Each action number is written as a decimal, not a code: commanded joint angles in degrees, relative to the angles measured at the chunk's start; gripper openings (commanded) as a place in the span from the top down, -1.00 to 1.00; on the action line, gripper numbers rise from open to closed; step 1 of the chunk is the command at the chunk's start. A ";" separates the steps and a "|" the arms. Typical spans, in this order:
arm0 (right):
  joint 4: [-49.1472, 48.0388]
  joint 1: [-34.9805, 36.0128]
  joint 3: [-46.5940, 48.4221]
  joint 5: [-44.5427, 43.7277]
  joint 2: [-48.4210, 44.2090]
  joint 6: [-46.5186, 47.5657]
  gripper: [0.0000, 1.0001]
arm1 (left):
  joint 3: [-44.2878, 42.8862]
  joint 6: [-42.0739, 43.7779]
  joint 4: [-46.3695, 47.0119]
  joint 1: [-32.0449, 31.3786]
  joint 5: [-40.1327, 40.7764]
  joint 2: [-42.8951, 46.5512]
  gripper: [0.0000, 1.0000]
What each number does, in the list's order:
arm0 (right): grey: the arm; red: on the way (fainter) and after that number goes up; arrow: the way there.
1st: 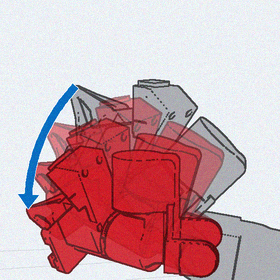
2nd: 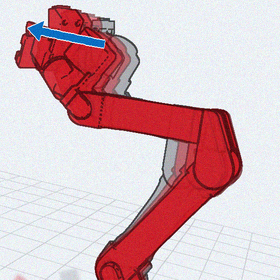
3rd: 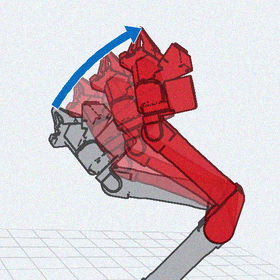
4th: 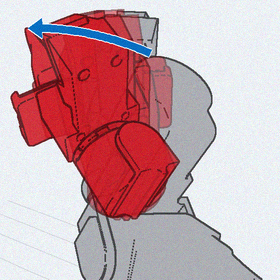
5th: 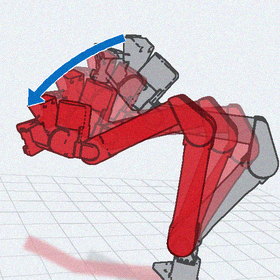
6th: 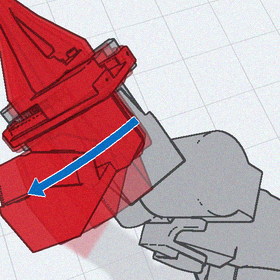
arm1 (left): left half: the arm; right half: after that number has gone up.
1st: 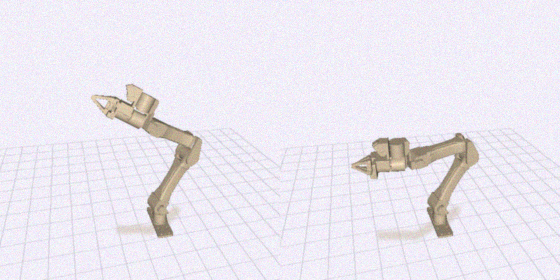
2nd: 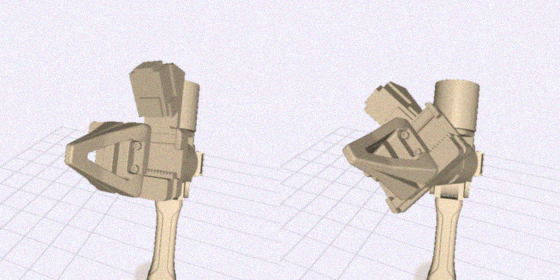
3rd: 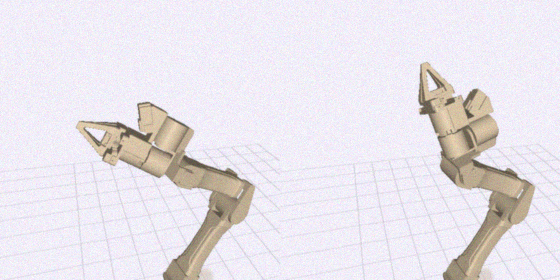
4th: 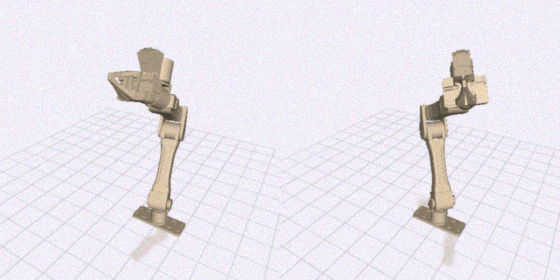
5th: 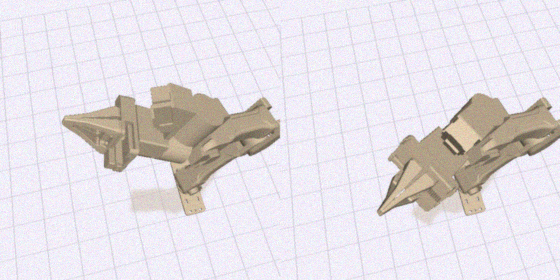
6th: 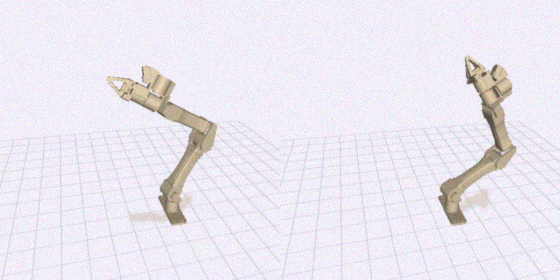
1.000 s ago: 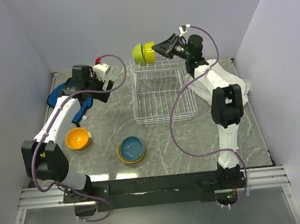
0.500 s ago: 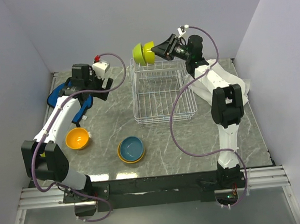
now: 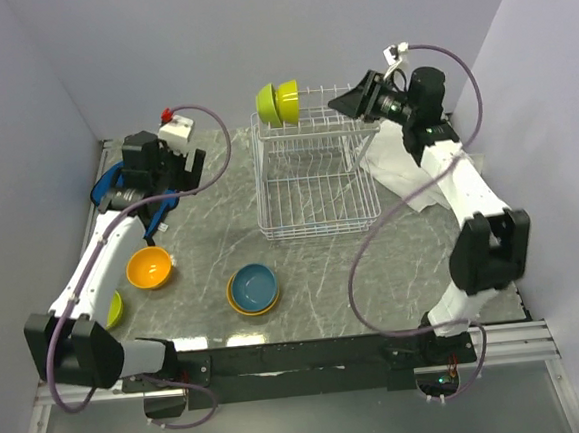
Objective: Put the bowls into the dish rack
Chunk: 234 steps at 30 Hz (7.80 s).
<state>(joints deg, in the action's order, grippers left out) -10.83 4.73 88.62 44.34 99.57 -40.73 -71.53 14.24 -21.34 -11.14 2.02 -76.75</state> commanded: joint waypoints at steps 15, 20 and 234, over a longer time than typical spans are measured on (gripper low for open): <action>42.92 50.98 -27.00 -18.30 -25.83 99.59 0.03 | 22.04 -9.84 -8.36 7.88 -8.61 39.91 -0.94; 46.06 57.22 -24.20 -21.83 -19.60 107.60 0.07 | 23.01 -10.81 -10.38 12.27 -11.34 45.81 -0.93; -42.46 -2.00 18.26 18.33 24.54 -37.16 -0.03 | 2.97 10.99 -13.47 11.49 -8.61 4.50 -0.93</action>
<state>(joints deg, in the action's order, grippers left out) -54.81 4.49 108.29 61.93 132.60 -82.37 -69.76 27.22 -39.86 0.49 -7.11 -76.53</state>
